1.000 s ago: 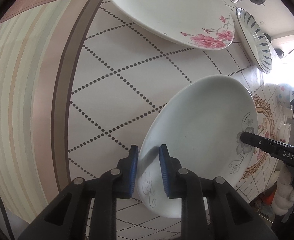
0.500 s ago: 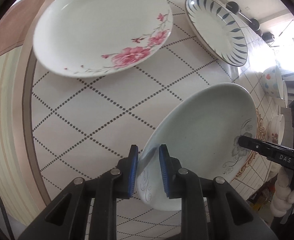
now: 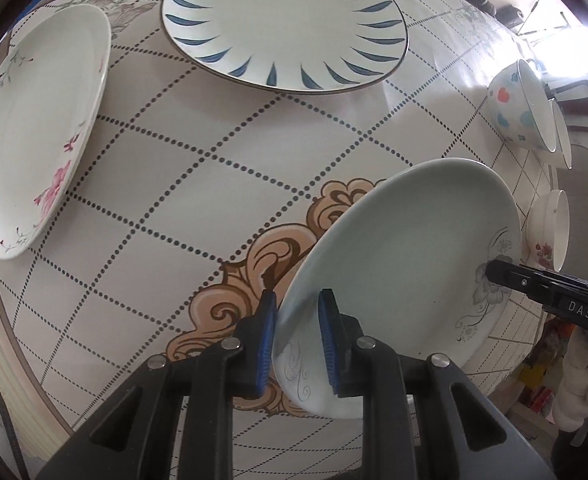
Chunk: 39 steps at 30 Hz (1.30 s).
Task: Organize plates and bowls
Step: 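Lift the grey-flower plate with both grippers and carry it toward the medallion, then lower the grey-flower plate onto the table and open both grippers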
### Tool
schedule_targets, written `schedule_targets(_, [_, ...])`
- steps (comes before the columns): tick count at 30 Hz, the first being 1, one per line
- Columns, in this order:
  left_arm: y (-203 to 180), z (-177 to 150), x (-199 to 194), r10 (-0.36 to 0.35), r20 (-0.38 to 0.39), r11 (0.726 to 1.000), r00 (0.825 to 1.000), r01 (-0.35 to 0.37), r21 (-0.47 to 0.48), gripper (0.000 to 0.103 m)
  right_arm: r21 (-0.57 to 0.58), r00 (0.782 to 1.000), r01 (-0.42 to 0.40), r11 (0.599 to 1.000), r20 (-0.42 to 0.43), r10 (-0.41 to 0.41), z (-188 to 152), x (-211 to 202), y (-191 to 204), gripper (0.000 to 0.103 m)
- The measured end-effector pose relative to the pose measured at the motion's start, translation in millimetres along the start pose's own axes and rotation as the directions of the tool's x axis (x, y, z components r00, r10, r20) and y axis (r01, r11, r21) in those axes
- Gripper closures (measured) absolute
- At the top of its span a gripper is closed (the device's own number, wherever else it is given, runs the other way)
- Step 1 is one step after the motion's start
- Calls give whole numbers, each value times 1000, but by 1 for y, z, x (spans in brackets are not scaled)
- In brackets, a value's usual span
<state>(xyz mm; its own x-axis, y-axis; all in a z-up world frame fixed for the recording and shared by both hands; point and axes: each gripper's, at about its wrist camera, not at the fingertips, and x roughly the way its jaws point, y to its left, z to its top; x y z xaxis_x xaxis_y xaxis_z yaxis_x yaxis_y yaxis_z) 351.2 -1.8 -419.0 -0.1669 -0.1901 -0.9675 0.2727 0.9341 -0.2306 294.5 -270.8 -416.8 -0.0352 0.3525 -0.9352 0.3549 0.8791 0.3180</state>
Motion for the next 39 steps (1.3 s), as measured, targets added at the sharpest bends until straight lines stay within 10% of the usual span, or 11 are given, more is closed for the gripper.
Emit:
schedule_targets(21, [-13,18,-8,61,18,994,998,-59,-93,83,-31,999,43,999,-31,-44,28,7,-20,81])
schedule_targets(25, [1,-3,-56,88,135,984,987,-66,-165,80,-129,988,111,985,120,-95,16,-36,10,46])
schedule_targets(31, [39,-29,-107,105,246,960,964,-34,-277,64,-338,957,-29,941,263,124,6,-81,89,3])
schedule_targets(39, [132,-29,-123,67,286,907,956,61,-417,52,-500,970,-130,856,113,214,43,-55,223,3])
